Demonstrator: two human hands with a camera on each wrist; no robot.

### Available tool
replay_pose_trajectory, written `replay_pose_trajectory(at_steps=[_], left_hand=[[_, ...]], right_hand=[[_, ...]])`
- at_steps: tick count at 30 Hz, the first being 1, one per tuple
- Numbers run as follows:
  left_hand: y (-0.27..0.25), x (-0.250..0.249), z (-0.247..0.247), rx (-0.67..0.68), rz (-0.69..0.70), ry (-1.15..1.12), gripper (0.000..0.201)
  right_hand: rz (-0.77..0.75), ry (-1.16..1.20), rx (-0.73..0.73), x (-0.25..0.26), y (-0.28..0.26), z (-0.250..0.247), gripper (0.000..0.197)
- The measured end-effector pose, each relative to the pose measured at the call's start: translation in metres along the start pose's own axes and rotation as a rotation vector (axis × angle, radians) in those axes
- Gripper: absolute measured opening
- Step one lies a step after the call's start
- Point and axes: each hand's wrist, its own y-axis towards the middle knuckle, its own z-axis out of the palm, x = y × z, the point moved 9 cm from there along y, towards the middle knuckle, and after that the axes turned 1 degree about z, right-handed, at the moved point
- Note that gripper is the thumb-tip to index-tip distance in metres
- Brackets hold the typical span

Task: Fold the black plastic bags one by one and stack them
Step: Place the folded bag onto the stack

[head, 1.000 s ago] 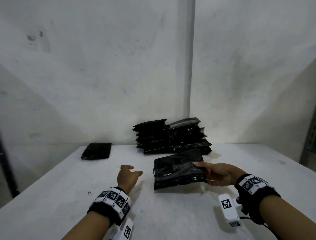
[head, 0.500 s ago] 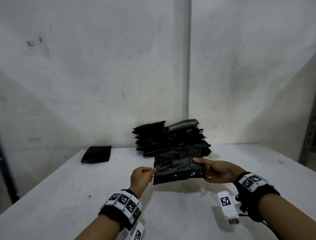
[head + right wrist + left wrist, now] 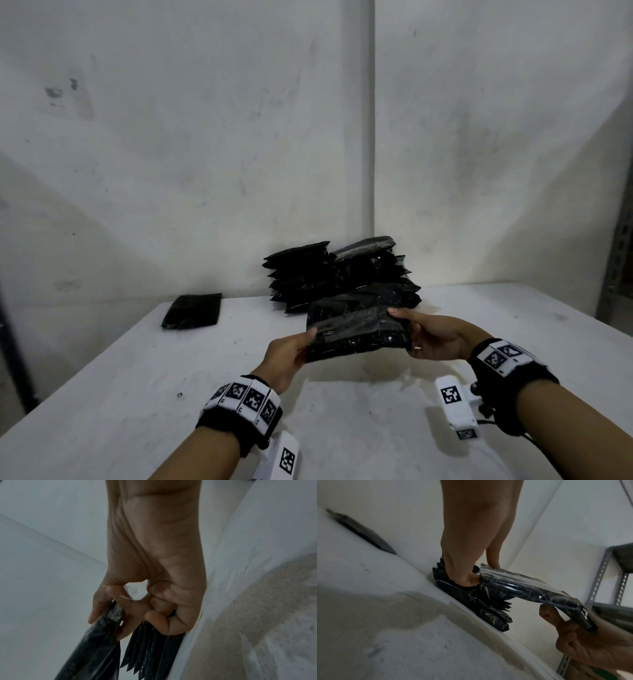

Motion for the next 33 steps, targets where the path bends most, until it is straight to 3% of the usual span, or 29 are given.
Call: replay_pose_trajectory(at_steps=[4,8,11,16,20,27,33], left_hand=[[-0.007,-0.001,0.014,0.153,-0.050,-0.116,0.025],[-0.011,0.002,0.014,0.126,-0.130,-0.091,0.014],[-0.011,0.003,0.014,0.118,-0.133,-0.046,0.030],[-0.019,0.006,0.029,0.258,-0.166,-0.070,0.039],[-0.019,0.005,0.024,0.227,-0.143,-0.085,0.028],[-0.015,-0.010,-0.002,0.158,-0.087,-0.133,0.043],[-0.018,-0.014,0.005,0.187,-0.071,-0.163,0.038]], right_hand=[[-0.008,0.005,0.057,0.000,0.000,0.001,0.037],[-0.020,-0.003,0.089,0.000,0.001,0.004,0.049],[-0.019,-0.019,0.097,-0.002,0.001,0.007,0.052],[0.018,-0.085,0.114,-0.006,-0.003,0.018,0.046],[0.050,-0.129,0.036,-0.004,-0.005,0.015,0.031],[-0.019,-0.134,-0.003,0.006,-0.010,-0.010,0.041],[-0.036,-0.131,0.072,0.003,0.000,-0.002,0.012]])
